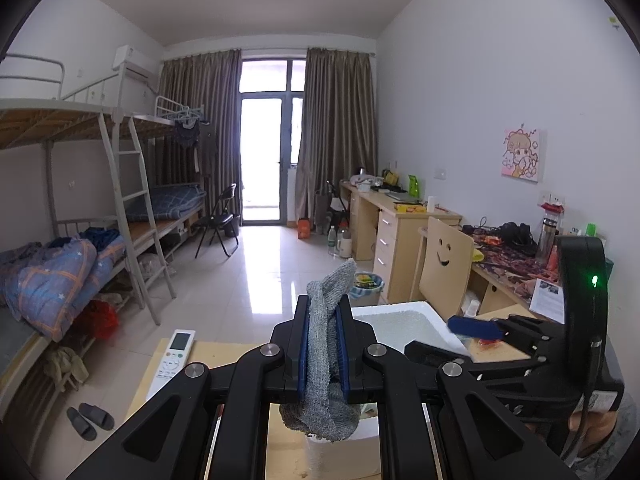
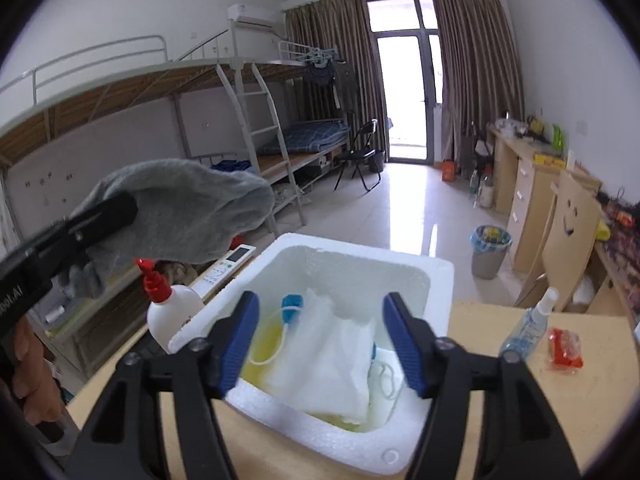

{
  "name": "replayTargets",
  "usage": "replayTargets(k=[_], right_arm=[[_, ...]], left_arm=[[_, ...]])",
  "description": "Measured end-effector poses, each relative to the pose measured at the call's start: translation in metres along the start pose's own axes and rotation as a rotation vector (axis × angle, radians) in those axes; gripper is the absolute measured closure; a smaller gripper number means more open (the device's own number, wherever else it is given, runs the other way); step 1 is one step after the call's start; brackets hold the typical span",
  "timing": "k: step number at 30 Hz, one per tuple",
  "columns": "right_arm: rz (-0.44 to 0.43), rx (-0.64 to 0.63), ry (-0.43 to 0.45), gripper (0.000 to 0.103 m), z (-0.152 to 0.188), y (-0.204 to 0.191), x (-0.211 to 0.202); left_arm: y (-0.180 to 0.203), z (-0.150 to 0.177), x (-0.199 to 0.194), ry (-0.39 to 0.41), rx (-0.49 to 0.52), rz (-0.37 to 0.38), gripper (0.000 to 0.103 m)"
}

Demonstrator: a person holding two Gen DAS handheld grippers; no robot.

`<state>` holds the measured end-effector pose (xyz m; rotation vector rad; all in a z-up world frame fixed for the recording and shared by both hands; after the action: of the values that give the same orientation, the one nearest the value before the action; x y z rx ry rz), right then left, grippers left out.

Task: Organize soft objects
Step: 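Open the right tool over the box, dropping the tissue inside, then lower the sock into the box and open the left tool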

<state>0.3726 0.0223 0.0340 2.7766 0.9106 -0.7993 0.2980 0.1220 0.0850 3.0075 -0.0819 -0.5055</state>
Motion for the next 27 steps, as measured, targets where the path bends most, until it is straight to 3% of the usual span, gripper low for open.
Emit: replayTargets(k=[12,16,20,27], right_arm=[[0.062,0.046,0.056,0.013,-0.015,0.014,-0.027],[0.123,0.041,0.074,0.010,-0.024,0.025,-0.045],[0.207,0.055,0.128,0.002,-0.033,0.041,-0.071],[0.233,0.049,0.224,0.001,-0.043,0.048,-0.100]], left_arm=[[0.015,0.009,0.011,-0.034,0.034,0.026,0.091],[0.030,0.011,0.016,-0.044,0.063,0.056,0.091],[0.040,0.013,0.028,-0.068,0.063,0.082,0.091],[0.056,0.021,0.047,-0.113,0.073,0.123,0.091]])
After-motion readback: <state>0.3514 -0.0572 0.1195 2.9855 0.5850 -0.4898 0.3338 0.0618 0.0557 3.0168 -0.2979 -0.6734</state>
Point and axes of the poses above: each gripper's, at about its wrist camera, not at the fingertips, and x roughly the way its jaws point, y to its right, z to its underside, the point moved 6 cm from there along x, roughly the way its jaws point, and after that the axes turned 9 degrees about z, right-handed, at the moved point
